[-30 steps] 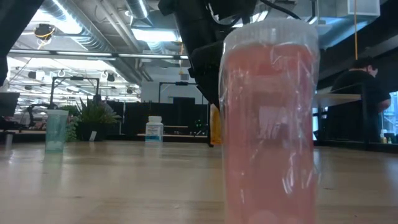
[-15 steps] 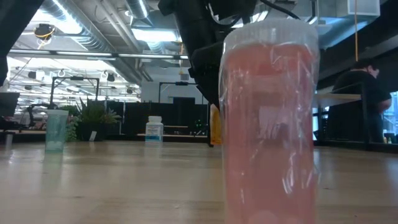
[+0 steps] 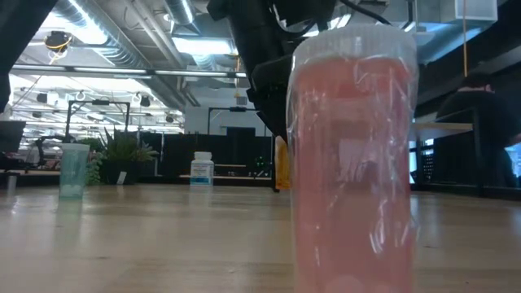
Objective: Pick and place medicine bottles onto shelf by color
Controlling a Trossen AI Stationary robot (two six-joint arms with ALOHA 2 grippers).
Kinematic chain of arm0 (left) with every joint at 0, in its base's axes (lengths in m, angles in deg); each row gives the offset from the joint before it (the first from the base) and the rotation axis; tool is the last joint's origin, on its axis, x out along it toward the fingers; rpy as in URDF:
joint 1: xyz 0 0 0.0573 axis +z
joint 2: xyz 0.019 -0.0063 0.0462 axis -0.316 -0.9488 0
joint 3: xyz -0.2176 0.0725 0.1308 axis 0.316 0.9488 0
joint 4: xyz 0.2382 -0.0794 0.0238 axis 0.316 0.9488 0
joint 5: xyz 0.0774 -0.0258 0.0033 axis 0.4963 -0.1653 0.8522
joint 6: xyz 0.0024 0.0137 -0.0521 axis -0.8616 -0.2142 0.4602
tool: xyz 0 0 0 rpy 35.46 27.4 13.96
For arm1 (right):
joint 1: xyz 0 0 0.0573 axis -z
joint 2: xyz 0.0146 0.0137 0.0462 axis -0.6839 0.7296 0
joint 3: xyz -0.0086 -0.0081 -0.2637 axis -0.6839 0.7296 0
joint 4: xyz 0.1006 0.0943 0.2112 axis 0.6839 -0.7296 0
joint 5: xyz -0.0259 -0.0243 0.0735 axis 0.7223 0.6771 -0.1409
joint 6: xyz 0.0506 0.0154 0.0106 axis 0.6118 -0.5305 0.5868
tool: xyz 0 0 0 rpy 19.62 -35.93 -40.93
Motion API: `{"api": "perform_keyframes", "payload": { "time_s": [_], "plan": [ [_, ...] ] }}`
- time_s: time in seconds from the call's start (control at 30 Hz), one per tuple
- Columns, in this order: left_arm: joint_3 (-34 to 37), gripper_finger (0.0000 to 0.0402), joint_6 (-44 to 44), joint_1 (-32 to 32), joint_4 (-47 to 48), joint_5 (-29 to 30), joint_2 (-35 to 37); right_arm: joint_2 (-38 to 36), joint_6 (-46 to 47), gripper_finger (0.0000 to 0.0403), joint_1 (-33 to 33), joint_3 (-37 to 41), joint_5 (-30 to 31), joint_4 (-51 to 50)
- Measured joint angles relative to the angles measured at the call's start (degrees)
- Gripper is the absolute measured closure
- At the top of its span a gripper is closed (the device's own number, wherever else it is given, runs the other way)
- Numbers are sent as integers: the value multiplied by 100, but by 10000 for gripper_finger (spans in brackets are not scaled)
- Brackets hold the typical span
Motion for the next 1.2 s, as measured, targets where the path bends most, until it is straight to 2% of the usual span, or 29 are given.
{"api": "perform_keyframes", "payload": {
  "time_s": [0.3, 0.73, 1.03, 1.2],
  "plan": [
    [0, 174, -2, 12, -2, 1, 0, 0, -8, 147, 0, 1, 0, 0],
    [0, 95, -2, 12, -13, 93, 11, 0, -2, 147, 0, 2, 0, 1],
    [4, 86, -42, 12, 61, 104, 272, 0, -6, 147, 0, 2, -1, 48],
    [1, 86, -37, -44, 439, 546, 534, 5, -9, 147, 0, 2, 4, 84]
  ]
}}
